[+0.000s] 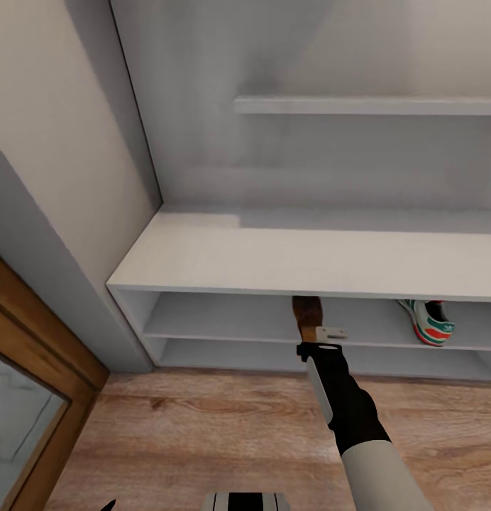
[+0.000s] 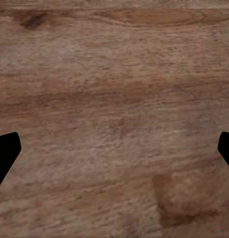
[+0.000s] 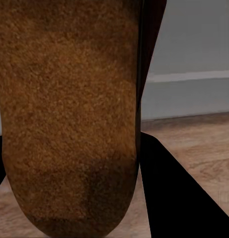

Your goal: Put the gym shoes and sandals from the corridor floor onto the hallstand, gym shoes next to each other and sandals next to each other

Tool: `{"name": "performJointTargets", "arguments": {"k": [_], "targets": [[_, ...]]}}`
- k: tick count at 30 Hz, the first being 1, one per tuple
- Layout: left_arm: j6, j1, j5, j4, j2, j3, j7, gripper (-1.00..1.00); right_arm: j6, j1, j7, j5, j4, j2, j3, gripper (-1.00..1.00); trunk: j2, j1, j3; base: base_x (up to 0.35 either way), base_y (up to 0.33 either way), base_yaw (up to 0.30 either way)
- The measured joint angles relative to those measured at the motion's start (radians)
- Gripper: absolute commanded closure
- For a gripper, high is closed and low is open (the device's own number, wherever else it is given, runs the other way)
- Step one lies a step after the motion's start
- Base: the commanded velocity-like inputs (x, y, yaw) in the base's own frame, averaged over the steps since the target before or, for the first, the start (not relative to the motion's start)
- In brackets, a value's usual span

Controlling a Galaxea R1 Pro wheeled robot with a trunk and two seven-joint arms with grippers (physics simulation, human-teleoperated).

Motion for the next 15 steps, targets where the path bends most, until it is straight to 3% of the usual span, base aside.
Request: {"name": "performJointTargets", "arguments": {"k": [6,15], "targets": [[0.0,0.0,0.0,0.0,0.0,0.0,0.0,-1.0,0.0,0.0,0.0,0.001,0.0,0.0,0.0,1.0,0.0,0.0,0.0,0.225,0.0,0.0],[0.001,0.0,0.0,0.0,0.0,0.0,0.0,-1.0,0.0,0.0,0.0,0.001,0.0,0.0,0.0,1.0,0.0,0.0,0.0,0.075,0.0,0.0]]}}
